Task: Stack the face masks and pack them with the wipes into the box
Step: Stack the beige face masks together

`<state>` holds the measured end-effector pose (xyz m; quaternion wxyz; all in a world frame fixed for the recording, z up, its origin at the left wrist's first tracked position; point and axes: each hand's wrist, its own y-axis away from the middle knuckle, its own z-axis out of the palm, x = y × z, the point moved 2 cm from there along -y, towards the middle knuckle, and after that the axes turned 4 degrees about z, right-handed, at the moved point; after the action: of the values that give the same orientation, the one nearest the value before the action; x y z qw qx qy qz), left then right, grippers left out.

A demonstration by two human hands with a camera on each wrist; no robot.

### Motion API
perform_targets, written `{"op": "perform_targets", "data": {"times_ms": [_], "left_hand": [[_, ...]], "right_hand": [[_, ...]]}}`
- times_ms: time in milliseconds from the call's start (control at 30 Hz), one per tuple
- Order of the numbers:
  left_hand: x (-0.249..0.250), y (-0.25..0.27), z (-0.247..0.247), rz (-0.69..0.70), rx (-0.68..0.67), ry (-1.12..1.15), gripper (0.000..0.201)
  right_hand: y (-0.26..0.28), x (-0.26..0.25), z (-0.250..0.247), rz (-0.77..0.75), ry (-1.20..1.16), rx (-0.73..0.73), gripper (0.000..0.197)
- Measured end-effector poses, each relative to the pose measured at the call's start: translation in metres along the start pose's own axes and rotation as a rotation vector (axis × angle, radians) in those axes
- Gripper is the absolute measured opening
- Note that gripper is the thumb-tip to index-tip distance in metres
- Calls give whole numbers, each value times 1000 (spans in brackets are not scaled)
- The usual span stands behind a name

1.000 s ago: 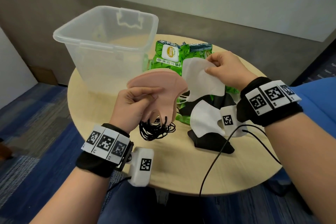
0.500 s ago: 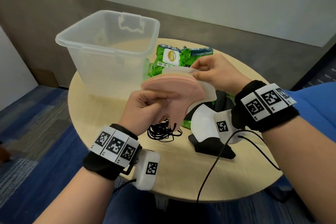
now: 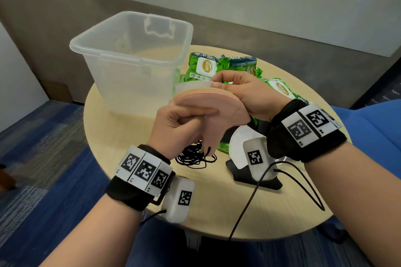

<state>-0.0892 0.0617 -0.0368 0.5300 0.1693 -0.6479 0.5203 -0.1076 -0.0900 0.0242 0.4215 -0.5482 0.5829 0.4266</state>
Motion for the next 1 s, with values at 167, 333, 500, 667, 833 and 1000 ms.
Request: {"op": "perform_targets", "data": {"times_ms": [167,333,500,667,833,1000], "left_hand": [[-2,2,4,-30,-22,-21,39],[-2,3,8,-29,-62,-53,38],[-3,4,8,-26,-73,-50,40],[-4,6,4,8,-79,-80,41],[-6,8,2,51,-129,-92,38],[-9,10,3,44,-188,-57,41]], "right_hand": [[2,2,-5,35,62,37,12],[4,-2,-6,-18,136,22,24],[5,-8,-6,-29,220,5,22],[5,-9,-2,-47,271,8,21],[6,-10,-1,-2,277,-68,18],[4,-8,-1,26,337,-92,22]]}}
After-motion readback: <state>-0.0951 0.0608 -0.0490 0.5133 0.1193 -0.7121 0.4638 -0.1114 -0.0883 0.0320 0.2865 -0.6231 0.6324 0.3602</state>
